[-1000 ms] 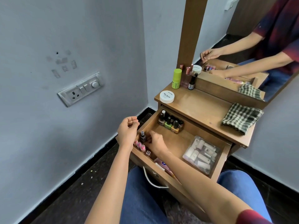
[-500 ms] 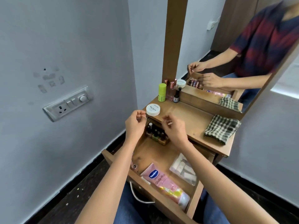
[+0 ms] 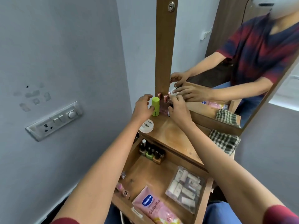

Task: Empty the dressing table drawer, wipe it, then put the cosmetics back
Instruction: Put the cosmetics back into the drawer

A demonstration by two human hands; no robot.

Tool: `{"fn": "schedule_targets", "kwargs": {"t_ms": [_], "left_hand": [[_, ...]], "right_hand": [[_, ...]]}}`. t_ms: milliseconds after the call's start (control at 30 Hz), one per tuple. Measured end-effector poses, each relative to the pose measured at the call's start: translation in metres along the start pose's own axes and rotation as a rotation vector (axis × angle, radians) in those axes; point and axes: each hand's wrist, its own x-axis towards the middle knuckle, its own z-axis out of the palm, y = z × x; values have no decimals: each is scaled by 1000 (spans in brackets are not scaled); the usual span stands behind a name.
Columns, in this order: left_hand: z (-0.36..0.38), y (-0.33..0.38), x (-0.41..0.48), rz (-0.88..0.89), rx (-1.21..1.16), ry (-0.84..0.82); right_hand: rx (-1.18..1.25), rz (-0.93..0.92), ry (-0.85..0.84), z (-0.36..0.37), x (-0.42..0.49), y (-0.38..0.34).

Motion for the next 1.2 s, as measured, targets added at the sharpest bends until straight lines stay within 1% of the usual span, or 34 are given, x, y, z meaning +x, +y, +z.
{"fn": "schedule_targets", "kwargs": {"t_ms": [100, 300, 533, 633, 733, 833, 967, 1100, 1200], "left_hand": [[8, 0, 14, 1, 23, -27], [22, -2, 27, 3, 67, -27], [29, -3, 24, -1, 85, -53], [32, -4, 20, -17, 78, -55], [35, -4, 18, -18, 88, -37], [35, -2, 14, -6, 95, -18], [28, 0, 0, 7, -18, 110], [7, 10, -25, 58, -132, 224], [-8, 18, -57, 64, -190, 233]], "right_hand": [[-74, -27, 24, 2, 9, 3], [-174, -74, 51, 6, 5, 7], [-215, -58, 5, 4, 7, 8], [-220, -37, -50, 1, 6, 9], [-126, 19, -85, -7, 1, 11], [70, 121, -94, -17, -6, 15], [290, 176, -67, -33, -20, 21], [373, 201, -40, -48, -40, 19], [407, 219, -11, -56, -62, 12]]}}
